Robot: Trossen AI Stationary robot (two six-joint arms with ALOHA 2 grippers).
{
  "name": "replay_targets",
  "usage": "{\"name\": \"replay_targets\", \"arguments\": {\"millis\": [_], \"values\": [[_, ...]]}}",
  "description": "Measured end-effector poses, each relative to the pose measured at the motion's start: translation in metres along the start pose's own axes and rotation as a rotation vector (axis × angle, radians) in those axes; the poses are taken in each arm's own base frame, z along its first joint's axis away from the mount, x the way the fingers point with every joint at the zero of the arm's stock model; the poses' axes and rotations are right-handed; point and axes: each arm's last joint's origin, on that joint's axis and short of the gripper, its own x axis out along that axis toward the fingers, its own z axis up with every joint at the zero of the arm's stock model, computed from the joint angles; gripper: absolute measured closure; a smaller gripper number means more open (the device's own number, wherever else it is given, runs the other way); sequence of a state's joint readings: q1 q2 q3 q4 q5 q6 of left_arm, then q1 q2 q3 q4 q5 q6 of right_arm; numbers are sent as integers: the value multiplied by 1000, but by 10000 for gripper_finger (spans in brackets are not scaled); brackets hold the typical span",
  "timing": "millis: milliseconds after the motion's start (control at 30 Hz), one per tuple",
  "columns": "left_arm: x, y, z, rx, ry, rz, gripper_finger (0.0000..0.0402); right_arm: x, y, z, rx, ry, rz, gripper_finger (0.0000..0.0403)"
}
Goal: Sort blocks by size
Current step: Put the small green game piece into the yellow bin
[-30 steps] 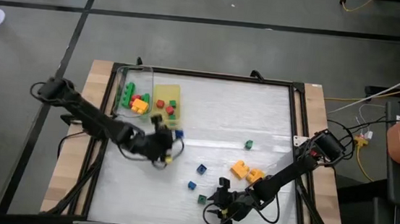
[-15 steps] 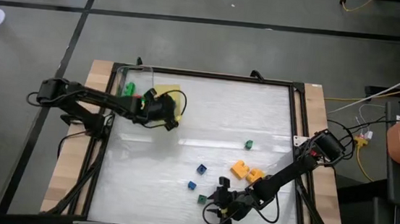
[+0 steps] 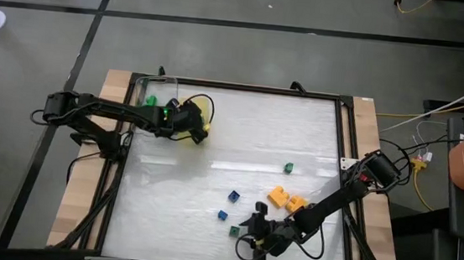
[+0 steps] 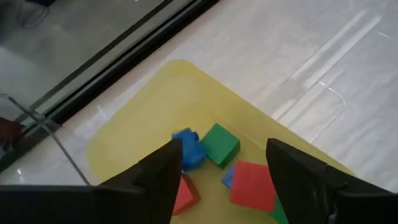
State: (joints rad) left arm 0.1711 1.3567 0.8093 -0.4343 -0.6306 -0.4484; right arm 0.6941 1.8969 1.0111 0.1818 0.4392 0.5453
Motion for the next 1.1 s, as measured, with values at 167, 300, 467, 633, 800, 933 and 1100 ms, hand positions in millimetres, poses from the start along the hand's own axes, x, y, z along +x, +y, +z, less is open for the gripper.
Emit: {"name": "replay_targets", "arguments": {"millis": [167,300,467,633,800,933,1100], "values": [[-3,-4,-2,2,5,-31,187,0,-1,1,0,-25,-40,201],[-5,-7,-3,6,5,-46,187,0,-1,1,1,-27,-40,201],[-5,-8,-3,1,7,-47,190,10,5,-9,3,-50,-29,201],[-5,-8,-3,-2,6,-48,190,13,9,-15,-3,-101,-90,201],[-5,-8,-3,-4,5,-48,191,13,8,-16,-2,-114,-114,201],[-5,-8,-3,-24,6,-48,191,16,8,-18,-4,-110,-115,201],[-5,-7,-4,-24,8,-47,191,23,10,-23,12,-129,-94,201]]}}
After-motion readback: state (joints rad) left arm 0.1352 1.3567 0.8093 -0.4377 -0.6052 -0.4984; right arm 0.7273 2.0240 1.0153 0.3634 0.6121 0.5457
